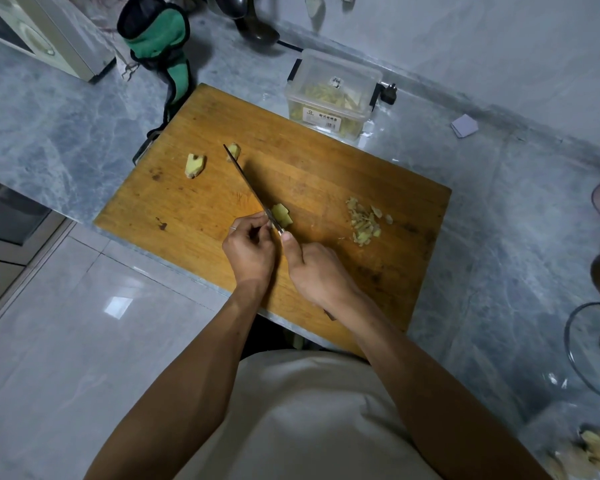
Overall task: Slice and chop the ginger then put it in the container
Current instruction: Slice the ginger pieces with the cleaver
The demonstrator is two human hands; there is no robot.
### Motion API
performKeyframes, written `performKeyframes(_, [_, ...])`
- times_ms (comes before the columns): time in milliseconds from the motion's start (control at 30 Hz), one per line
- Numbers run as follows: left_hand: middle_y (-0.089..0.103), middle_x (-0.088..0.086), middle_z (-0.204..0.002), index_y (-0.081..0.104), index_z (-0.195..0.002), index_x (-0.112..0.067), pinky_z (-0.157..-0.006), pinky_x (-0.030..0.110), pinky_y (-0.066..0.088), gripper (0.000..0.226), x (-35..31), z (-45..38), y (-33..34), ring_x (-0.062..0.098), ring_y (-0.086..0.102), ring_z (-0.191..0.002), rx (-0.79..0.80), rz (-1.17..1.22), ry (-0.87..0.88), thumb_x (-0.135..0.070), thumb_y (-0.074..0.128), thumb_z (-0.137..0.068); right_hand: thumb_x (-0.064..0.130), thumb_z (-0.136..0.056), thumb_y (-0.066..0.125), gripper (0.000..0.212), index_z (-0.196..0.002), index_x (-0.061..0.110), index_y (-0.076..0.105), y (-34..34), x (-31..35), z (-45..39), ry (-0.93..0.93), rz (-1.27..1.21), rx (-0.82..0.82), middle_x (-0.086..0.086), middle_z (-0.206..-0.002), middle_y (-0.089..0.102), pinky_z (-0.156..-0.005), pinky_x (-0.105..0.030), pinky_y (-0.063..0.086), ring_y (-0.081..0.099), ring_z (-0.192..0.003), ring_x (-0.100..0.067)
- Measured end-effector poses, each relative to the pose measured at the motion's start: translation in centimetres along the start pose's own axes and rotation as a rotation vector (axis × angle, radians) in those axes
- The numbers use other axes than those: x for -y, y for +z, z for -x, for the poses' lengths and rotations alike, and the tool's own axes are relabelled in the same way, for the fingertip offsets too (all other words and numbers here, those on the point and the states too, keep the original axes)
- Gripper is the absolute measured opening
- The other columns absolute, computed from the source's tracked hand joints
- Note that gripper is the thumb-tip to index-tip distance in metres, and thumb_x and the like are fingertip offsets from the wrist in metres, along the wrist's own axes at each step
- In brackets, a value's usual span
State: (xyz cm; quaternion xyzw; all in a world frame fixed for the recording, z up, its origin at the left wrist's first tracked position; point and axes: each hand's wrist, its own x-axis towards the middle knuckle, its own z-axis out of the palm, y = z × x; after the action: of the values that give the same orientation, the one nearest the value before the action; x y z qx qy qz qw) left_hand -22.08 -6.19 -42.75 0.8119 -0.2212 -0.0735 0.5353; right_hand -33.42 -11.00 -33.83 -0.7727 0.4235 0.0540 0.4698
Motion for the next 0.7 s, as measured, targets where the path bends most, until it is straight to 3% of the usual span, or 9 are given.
performKeyframes(167, [0.071, 0.009, -0.093, 0.074, -0.085, -0.003, -0.082, 0.007, 0.043, 0.018, 0.4, 0.0, 0.1, -0.001, 0.059, -0.088, -0.011, -0.005, 0.003, 0.007, 0.060, -0.079, 0.056, -0.106, 0.021, 0.071, -0.060, 0.012, 0.052, -0.1, 0.1, 0.1, 0.002, 0.005, 0.011, -0.002, -0.059, 0.056, -0.059, -0.032, 0.038, 0.054, -0.057, -0.018])
performKeyframes(267, [0.071, 0.008, -0.094, 0.074, -0.085, -0.003, -0.083, 0.007, 0.044, 0.017, 0.4, 0.0, 0.1, -0.003, 0.058, -0.089, -0.006, -0.003, 0.007, 0.006, 0.061, -0.081, 0.057, -0.106, 0.023, 0.071, -0.057, 0.013, 0.049, -0.2, 0.4, -0.1, 0.027, -0.031, 0.008, -0.001, -0.055, 0.051, -0.059, -0.038, 0.046, 0.050, -0.054, -0.019])
performKeyframes(367, [0.071, 0.008, -0.095, 0.075, -0.087, -0.001, -0.082, 0.004, 0.042, 0.016, 0.7, 0.0, 0.3, -0.003, 0.057, -0.090, -0.003, -0.010, 0.013, 0.005, 0.061, -0.082, 0.061, -0.104, 0.022, 0.072, -0.057, 0.014, 0.050, -0.3, 0.4, -0.3, 0.054, -0.056, 0.015, -0.004, -0.058, 0.053, -0.068, -0.046, 0.058, 0.054, -0.056, -0.022])
performKeyframes(500, [0.071, 0.007, -0.096, 0.073, -0.086, -0.003, -0.083, 0.009, 0.045, 0.015, 0.6, 0.0, 0.3, -0.005, 0.058, -0.089, -0.003, 0.000, 0.012, 0.006, 0.062, -0.081, 0.061, -0.104, 0.020, 0.072, -0.061, 0.014, 0.053, -0.6, 0.6, -0.1, 0.074, -0.042, 0.047, -0.005, -0.062, 0.056, -0.075, -0.047, 0.059, 0.059, -0.063, -0.024])
performKeyframes(633, [0.070, 0.004, -0.094, 0.073, -0.085, -0.005, -0.083, 0.008, 0.044, 0.014, 0.7, -0.2, 0.3, 0.005, 0.062, -0.088, -0.003, -0.012, 0.017, 0.006, 0.065, -0.081, 0.060, -0.105, 0.022, 0.071, -0.061, 0.014, 0.053, -0.6, -0.2, 0.9, 0.066, -0.061, 0.043, -0.002, -0.058, 0.055, -0.068, -0.042, 0.055, 0.055, -0.055, -0.018])
performKeyframes(700, [0.070, 0.005, -0.093, 0.073, -0.085, -0.005, -0.082, 0.008, 0.044, 0.014, 0.6, -0.1, 0.3, 0.006, 0.062, -0.087, -0.004, -0.012, 0.019, 0.006, 0.066, -0.081, 0.062, -0.104, 0.023, 0.071, -0.063, 0.012, 0.054, -0.6, -0.7, 1.0, 0.082, -0.099, 0.025, -0.002, -0.058, 0.056, -0.057, -0.038, 0.054, 0.055, -0.052, -0.019])
